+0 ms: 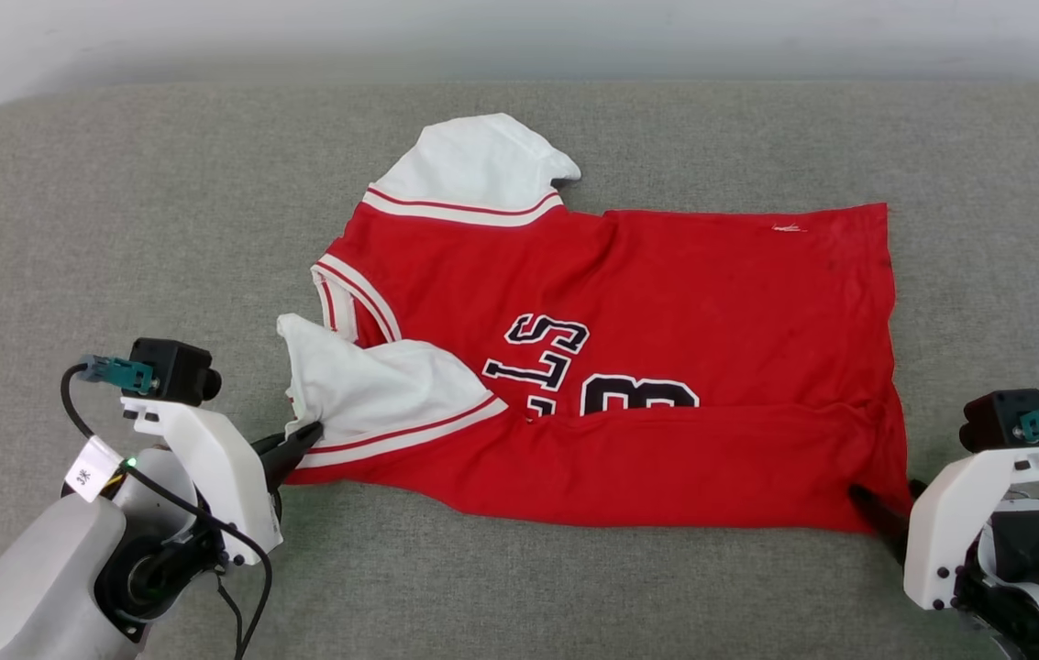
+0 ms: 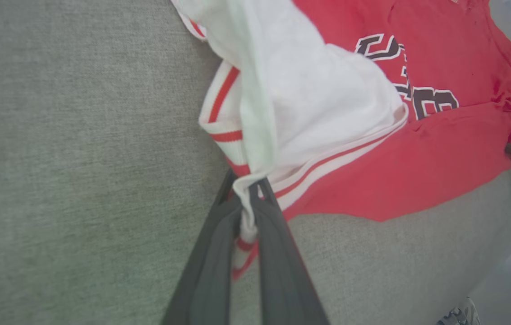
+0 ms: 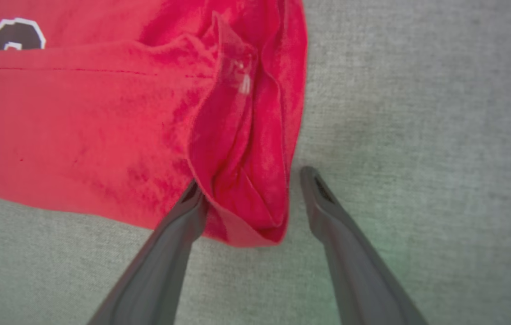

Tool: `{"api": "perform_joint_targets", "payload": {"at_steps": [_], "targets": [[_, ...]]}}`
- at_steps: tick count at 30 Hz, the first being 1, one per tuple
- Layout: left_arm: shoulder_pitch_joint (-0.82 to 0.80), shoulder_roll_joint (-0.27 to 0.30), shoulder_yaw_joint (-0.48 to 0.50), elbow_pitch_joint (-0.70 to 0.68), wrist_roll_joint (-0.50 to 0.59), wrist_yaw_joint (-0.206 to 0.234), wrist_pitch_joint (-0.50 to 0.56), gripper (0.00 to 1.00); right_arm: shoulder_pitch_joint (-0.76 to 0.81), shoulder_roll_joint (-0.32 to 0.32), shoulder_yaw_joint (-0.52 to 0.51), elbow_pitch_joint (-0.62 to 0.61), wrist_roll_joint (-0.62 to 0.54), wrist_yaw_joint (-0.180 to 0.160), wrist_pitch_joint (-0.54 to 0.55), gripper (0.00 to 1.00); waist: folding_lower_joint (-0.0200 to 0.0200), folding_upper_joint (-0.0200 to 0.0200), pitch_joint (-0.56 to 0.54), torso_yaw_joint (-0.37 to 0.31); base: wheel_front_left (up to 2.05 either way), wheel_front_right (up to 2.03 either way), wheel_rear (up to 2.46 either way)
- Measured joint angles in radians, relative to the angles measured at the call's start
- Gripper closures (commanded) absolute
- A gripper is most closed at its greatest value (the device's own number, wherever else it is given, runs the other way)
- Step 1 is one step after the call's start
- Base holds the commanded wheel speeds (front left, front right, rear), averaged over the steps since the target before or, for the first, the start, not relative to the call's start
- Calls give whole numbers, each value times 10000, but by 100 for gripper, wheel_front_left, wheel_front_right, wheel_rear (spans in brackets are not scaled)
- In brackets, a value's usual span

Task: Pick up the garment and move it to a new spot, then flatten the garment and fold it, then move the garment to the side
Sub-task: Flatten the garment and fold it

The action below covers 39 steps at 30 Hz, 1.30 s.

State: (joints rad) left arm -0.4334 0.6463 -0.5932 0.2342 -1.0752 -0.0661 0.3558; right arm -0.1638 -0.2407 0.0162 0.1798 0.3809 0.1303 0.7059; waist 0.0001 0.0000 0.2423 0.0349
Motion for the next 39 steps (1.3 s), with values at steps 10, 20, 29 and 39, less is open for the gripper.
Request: {"api": "perform_joint_targets", "payload": {"at_steps": [10,20,29,39], "targets": [[289,-67,-4,77,21,8,-426,100,-307,-234,541,422,430,-10,-157,100,0,0,-166,107,0,0,0],[1345,100,-186,79,326,240,-922,100,244,-732,1139,-247,665,4,-451,100,0,0,-1445,79,0,0,0],[3107,790,-73,-957,10,1137,-963,100,1751,-888,1149,-1223,878,6,-313,100,-2,0,-2610,42,0,0,0],[3981,303,-274,-606,-339,1392,-1151,100,3057,-165,497,-865,861,6,-775,100,-2,0,-2534,100,0,0,0]]}}
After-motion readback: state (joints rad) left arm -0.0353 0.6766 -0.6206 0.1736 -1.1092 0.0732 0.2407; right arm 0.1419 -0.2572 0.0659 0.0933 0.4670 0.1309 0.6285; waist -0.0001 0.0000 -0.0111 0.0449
